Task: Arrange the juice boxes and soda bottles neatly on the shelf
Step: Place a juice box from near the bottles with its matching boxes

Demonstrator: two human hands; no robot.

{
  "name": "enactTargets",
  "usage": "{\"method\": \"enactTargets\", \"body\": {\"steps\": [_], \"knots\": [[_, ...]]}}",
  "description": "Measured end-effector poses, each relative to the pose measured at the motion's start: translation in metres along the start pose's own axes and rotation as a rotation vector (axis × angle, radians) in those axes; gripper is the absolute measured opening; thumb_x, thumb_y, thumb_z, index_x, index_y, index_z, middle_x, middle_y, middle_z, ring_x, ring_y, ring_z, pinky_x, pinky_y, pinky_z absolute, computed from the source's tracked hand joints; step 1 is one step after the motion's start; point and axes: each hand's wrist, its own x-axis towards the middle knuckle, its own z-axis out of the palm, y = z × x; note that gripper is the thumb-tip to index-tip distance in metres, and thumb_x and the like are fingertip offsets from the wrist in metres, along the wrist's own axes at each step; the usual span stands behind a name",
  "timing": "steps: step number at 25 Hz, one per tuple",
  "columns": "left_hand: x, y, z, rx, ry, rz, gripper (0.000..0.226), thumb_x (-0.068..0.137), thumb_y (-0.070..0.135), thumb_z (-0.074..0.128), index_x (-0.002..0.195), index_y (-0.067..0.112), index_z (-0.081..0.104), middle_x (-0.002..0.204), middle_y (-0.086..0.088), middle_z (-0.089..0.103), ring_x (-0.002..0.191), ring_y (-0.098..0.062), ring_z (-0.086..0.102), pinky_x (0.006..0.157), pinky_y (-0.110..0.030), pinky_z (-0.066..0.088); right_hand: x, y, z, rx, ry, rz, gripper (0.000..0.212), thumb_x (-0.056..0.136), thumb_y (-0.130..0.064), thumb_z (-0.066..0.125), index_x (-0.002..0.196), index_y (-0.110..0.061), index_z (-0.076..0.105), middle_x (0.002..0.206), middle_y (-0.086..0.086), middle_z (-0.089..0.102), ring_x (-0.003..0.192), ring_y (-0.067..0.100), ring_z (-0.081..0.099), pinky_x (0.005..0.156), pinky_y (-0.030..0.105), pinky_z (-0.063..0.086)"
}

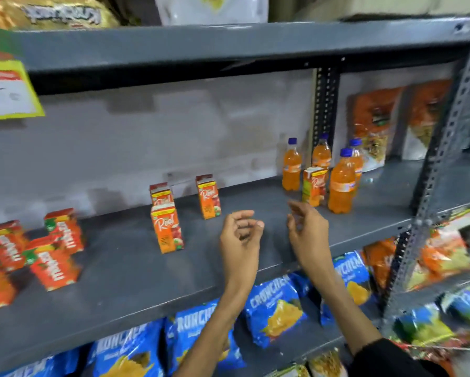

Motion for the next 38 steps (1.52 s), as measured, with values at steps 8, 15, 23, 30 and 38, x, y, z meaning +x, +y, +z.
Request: {"method": "enactTargets", "body": {"steps": [8,15,23,30,38], "knots": [[0.088,-0.036,0.118,0.207,-0.255,-0.174,0.045,0.085,-0.005,0.072,0.127,0.003,0.058,0.118,-0.022,0.069,0.097,-0.026,0.068,0.081,-0.021,0.054,0.052,0.039,-0.017,-0.18,-0.142,0.141,0.058,0.088,0.01,0.046,0.144,0.008,0.033,0.142,0.028,0.046,0.127,0.041,0.048,0.107,0.047,0.04],[0.12,-0.046,0.151,0.171,-0.342,-0.205,0.051,0.086,0.001,0.075,0.132,-0.001,0.052,0.129,-0.025,0.065,0.119,-0.038,0.064,0.094,-0.033,0.056,0.074,0.047,-0.007,-0.145,-0.157,0.216,0.061,0.088,0.006,0.053,0.145,0.004,0.029,0.135,0.026,0.051,0.122,0.037,0.054,0.103,0.042,0.045],[0.13,-0.048,0.127,0.196,-0.451,-0.178,0.042,0.095,-0.003,0.061,0.136,0.0,0.052,0.133,-0.024,0.063,0.124,-0.032,0.061,0.104,-0.039,0.051,0.086,0.053,-0.004,-0.001,-0.145,0.206,0.045,0.09,0.002,0.061,0.132,-0.003,0.048,0.124,0.019,0.063,0.116,0.033,0.061,0.09,0.031,0.048],[0.125,-0.039,0.093,0.217,-0.411,-0.186,0.04,0.098,-0.001,0.057,0.137,0.003,0.054,0.134,-0.019,0.063,0.128,-0.029,0.06,0.105,-0.041,0.052,0.083,0.053,0.001,0.143,-0.226,0.214,0.051,0.09,0.005,0.06,0.138,-0.004,0.048,0.125,0.014,0.066,0.115,0.023,0.064,0.088,0.024,0.052],[0.086,-0.023,-0.009,0.279,-0.174,-0.067,0.032,0.095,0.005,0.064,0.123,0.02,0.058,0.11,0.008,0.068,0.103,-0.004,0.065,0.078,-0.011,0.055,0.049,0.013,0.046,0.348,-0.496,0.106,0.04,0.092,0.002,0.06,0.129,-0.011,0.055,0.101,-0.009,0.068,0.096,0.002,0.068,0.074,0.01,0.055]]}}
